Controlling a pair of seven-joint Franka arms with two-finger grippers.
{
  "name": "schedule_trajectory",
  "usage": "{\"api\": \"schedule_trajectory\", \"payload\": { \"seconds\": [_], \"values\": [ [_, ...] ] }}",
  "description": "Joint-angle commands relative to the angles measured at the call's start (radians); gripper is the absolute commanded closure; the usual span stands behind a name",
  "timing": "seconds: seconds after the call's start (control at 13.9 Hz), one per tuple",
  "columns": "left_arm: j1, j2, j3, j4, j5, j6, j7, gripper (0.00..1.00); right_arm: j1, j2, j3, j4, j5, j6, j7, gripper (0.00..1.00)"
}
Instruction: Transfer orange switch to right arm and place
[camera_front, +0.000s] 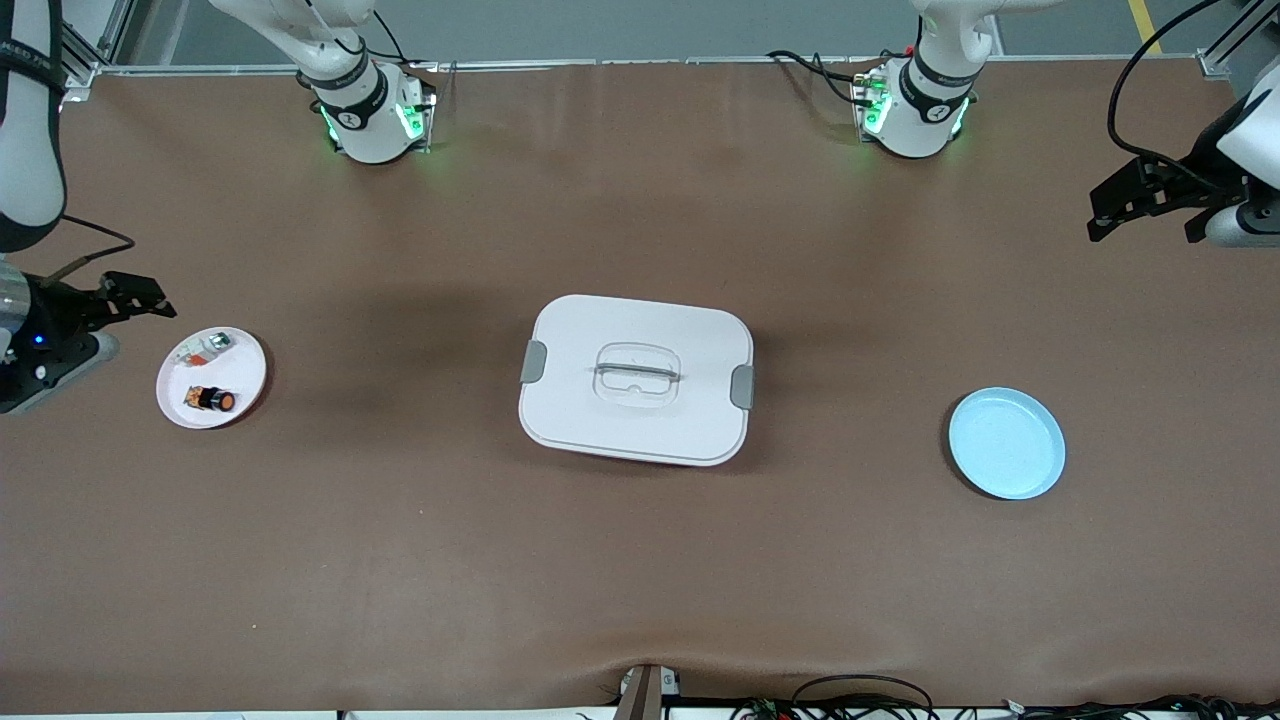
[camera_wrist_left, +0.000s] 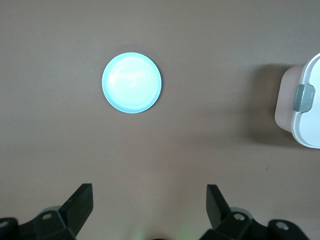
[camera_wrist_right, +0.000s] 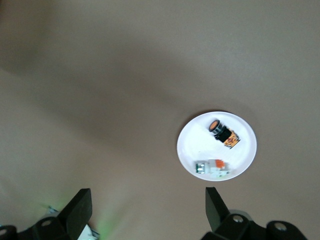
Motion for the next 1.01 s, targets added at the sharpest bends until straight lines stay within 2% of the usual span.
{"api": "schedule_trajectory", "payload": {
  "seconds": [0.0, 0.14, 0.72, 0.93],
  "values": [
    [0.016, -0.036, 0.005, -0.017, -0.007, -0.015, 0.023, 0.0, 0.077, 0.008, -0.005, 0.081, -0.025, -0.073, 0.264, 0.0],
    [0.016, -0.036, 0.005, -0.017, -0.007, -0.015, 0.023, 0.0, 0.11, 0.008, -0.003, 0.099, -0.025, -0.097, 0.453, 0.0],
    [0.016, -0.035, 0.005, -0.017, -0.012, -0.013, 0.023, 0.0, 0.101, 0.008, -0.014, 0.283, -0.012, -0.214, 0.488, 0.0],
    [0.016, -0.035, 0.005, -0.02, -0.01, -0.012, 0.023, 0.0, 0.095, 0.005, -0.014, 0.287, 0.031, -0.245, 0.664, 0.0]
  ]
}}
